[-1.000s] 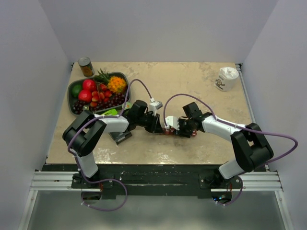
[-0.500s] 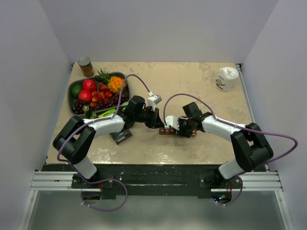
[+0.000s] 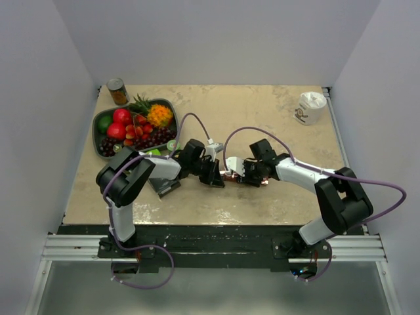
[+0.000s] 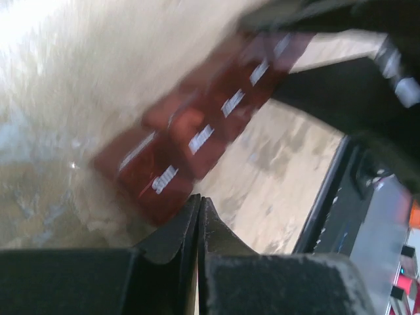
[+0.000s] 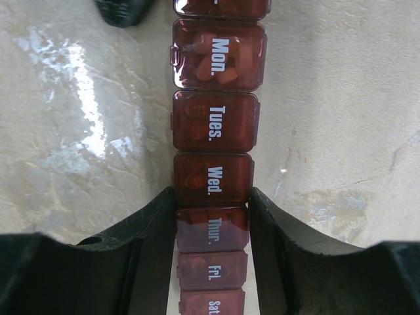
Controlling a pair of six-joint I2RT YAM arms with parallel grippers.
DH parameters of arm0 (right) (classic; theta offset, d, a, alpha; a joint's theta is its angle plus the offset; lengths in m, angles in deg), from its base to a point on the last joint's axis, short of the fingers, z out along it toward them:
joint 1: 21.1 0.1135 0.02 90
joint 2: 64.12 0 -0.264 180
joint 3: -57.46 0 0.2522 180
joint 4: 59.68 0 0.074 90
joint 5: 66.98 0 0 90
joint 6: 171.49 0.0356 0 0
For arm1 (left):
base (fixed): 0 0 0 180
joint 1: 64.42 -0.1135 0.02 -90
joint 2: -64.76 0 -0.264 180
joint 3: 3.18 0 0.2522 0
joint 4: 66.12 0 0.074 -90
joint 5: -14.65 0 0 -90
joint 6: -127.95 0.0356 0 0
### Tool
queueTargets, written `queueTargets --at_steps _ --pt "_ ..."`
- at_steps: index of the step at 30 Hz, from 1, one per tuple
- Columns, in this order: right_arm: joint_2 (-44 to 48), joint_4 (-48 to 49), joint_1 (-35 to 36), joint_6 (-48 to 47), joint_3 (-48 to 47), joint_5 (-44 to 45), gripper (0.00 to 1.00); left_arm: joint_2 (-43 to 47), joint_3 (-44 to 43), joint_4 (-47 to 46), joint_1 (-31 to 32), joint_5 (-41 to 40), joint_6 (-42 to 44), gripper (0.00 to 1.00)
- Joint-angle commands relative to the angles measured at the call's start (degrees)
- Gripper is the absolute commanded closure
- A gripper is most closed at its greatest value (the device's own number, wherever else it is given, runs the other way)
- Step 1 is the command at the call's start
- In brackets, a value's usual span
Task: Sort the pills into containers
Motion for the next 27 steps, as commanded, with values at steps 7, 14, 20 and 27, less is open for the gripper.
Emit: queueTargets --at_steps 7,14,20,27 --pt "-2.1 -1.1 0.2 0.2 -0.5 1.7 0.75 4.3 -1.8 4.4 -0.8 -4.5 2.2 0.94" --pt "-2.8 -1.9 0.2 0.9 -1.3 0.9 0.71 13.0 -4.5 10.6 -1.2 -5.7 4.0 0.92" --pt "-3.7 -3.5 0.2 2.0 -2.9 -1.2 0.54 17.2 -5.1 15.8 -2.3 -10.7 6.8 0.89" --pt "-3.7 -4.9 0.1 3.8 -4.9 -2.9 0.26 25.9 -5.4 17.8 -3.8 -16.9 9.8 0.67"
